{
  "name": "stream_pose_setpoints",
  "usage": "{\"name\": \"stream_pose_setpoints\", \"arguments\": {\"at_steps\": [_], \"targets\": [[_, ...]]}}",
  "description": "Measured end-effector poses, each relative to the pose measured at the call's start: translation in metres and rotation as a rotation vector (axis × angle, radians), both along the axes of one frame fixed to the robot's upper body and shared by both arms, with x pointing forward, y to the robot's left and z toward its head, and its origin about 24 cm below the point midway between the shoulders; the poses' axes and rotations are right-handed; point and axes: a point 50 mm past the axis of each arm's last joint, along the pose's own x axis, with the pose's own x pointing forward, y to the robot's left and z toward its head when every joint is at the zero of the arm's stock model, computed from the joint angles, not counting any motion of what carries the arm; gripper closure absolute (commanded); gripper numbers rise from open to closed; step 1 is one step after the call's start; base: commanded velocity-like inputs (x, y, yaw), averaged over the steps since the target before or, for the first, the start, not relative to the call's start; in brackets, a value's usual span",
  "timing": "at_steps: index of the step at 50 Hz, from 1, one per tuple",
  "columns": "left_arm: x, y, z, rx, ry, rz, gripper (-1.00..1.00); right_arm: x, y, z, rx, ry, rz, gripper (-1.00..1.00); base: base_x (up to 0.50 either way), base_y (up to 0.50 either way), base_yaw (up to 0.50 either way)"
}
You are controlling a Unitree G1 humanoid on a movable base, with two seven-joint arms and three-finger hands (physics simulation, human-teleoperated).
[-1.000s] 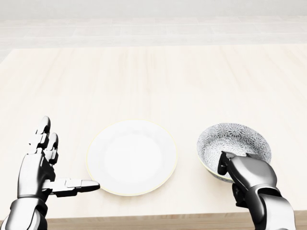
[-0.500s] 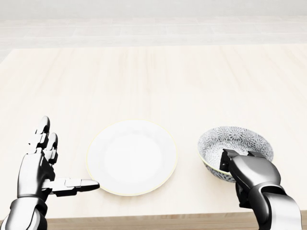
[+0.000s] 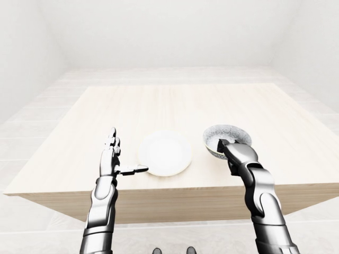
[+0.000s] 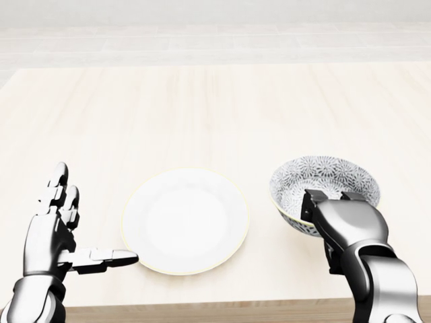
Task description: Put the bowl on the plate.
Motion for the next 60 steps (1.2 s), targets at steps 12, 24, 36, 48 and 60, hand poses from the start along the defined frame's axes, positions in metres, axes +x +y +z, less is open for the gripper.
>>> {"name": "stream_pose_setpoints", "arguments": {"at_steps": [12,24,36,48,60], "targets": [[0.001,0.001,0.001,0.004,0.0,0.006,-1.0,0.008,0.017,0.011,-0.002,-0.036,0.042,1.0,0.0,0.0,0.0],[0.001,0.003,0.001,0.011,0.001,0.01,-1.0,0.021,0.039,0.02,0.01,-0.06,0.104,1.0,0.0,0.0,0.0],[0.005,0.005,-0.002,0.02,0.009,0.019,-1.0,0.031,0.067,0.024,0.05,-0.099,0.18,1.0,0.0,0.0,0.0],[0.009,0.007,-0.005,0.033,0.016,0.027,-1.0,0.033,0.089,0.03,0.091,-0.134,0.242,1.0,0.0,0.0,0.0],[0.009,0.007,-0.005,0.046,0.018,0.03,-1.0,0.029,0.107,0.033,0.128,-0.155,0.292,1.0,0.0,0.0,0.0]]}}
